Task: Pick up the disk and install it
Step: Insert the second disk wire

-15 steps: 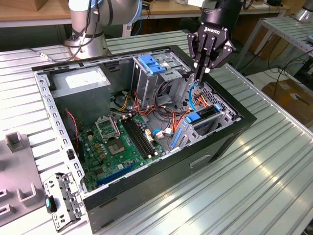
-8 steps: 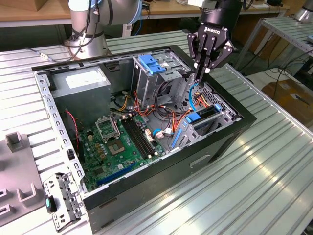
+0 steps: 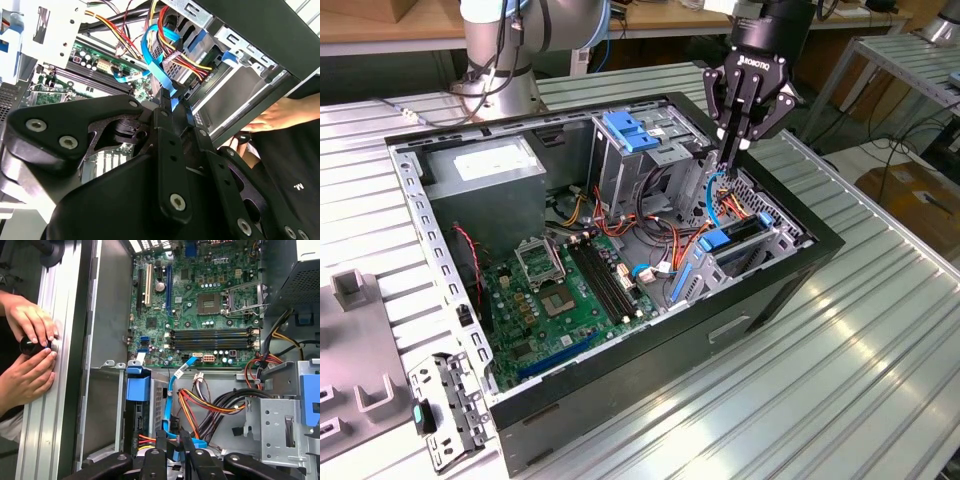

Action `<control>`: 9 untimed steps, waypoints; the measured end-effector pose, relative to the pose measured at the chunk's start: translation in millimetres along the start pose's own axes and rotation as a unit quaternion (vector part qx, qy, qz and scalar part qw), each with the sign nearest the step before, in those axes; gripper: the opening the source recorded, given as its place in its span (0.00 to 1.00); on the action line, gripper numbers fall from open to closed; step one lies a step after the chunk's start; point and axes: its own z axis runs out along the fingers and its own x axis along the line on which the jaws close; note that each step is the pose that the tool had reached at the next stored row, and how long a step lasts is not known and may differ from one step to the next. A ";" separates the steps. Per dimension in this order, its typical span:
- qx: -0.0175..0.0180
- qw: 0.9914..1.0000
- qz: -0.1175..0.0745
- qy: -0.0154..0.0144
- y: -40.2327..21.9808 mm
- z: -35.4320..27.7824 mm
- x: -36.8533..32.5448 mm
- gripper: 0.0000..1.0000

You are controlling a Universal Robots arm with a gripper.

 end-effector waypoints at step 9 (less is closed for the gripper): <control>-0.001 1.000 0.003 0.017 -5.1 9.2 -4.3 0.25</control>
